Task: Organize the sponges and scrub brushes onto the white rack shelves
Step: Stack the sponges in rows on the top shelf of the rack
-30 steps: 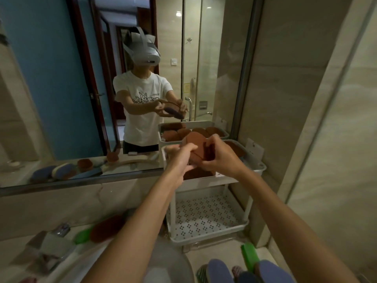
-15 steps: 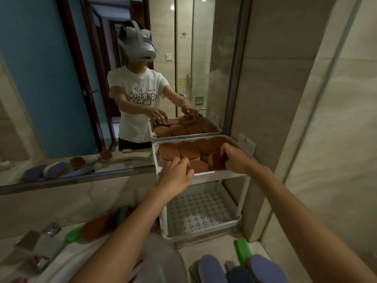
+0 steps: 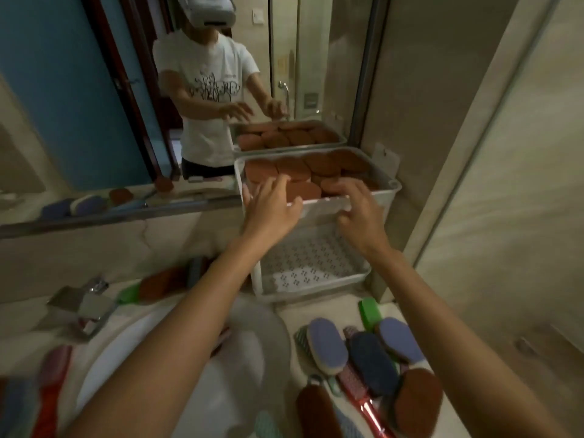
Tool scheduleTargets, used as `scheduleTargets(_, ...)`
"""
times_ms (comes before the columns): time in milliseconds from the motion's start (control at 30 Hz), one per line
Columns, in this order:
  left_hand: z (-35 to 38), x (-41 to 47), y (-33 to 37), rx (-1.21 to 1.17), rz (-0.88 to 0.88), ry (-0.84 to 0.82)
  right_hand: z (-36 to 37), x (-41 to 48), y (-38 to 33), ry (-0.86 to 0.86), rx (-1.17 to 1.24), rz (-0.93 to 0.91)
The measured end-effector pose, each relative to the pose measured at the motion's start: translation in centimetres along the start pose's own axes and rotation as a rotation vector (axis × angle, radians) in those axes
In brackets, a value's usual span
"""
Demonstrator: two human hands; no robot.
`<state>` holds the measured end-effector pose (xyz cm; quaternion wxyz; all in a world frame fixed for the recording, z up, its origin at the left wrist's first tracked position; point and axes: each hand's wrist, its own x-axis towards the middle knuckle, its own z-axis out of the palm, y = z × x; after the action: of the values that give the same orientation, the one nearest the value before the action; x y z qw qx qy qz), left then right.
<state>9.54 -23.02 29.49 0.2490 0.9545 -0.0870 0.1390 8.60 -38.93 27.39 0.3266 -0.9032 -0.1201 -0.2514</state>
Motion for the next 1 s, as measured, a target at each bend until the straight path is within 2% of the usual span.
scheduleTargets(100,0.7,-3.4,-0.4,-0.180,0.123,0.269,2.7,-5.4,-1.9,0.103,0.035,-0.066)
scheduleTargets(133,1.4,-5.0,-0.7,-0.226,0.155,0.324,3.8,-7.4,-2.2,0.067,0.051,-0.024)
scheduleTargets(200,3.4,-8.4,-1.6,-0.273,0.136,0.348,6.1,-11.2,-2.1,-0.130,0.050,0.172)
scheduleTargets(267,5.5,-11.7,-2.8,-0.319,-0.013,0.215,7.8,-15.1,-1.4,-0.411,-0.053,0.410)
scheduleTargets(333,7.8,-14.6,-4.4,-0.337,-0.230,0.003,8.7,-18.9,-0.9,-0.613,-0.154,0.539)
scheduleTargets(433,10.2,-18.4,-6.7,-0.386,-0.512,-0.198,9.1,-23.6,-0.9,-0.726,-0.280,0.624)
scheduleTargets(533,11.6,-20.7,-7.8,-0.421,-0.669,-0.352,9.7,-26.3,-1.1,-0.764,-0.371,0.672)
scheduleTargets(667,12.4,-21.3,-8.6,-0.433,-0.757,-0.502,10.2,-27.4,-0.9,-0.737,-0.342,0.715)
scheduleTargets(767,12.5,-21.0,-9.0,-0.538,-0.826,-0.507,9.9,-27.0,-0.7,-0.587,-0.317,0.687)
scheduleTargets(867,11.8,-20.5,-7.9,-0.862,-0.904,-0.522,9.6,-25.5,-0.8,-0.409,-0.154,0.614)
scheduleTargets(933,11.6,-20.0,-7.3,-0.967,-0.887,-0.561,9.4,-23.9,-1.5,-0.417,-0.068,0.544)
scheduleTargets(1000,11.3,-19.6,-7.2,-1.015,-0.883,-0.505,9.5,-22.2,-1.4,-0.523,0.046,0.499)
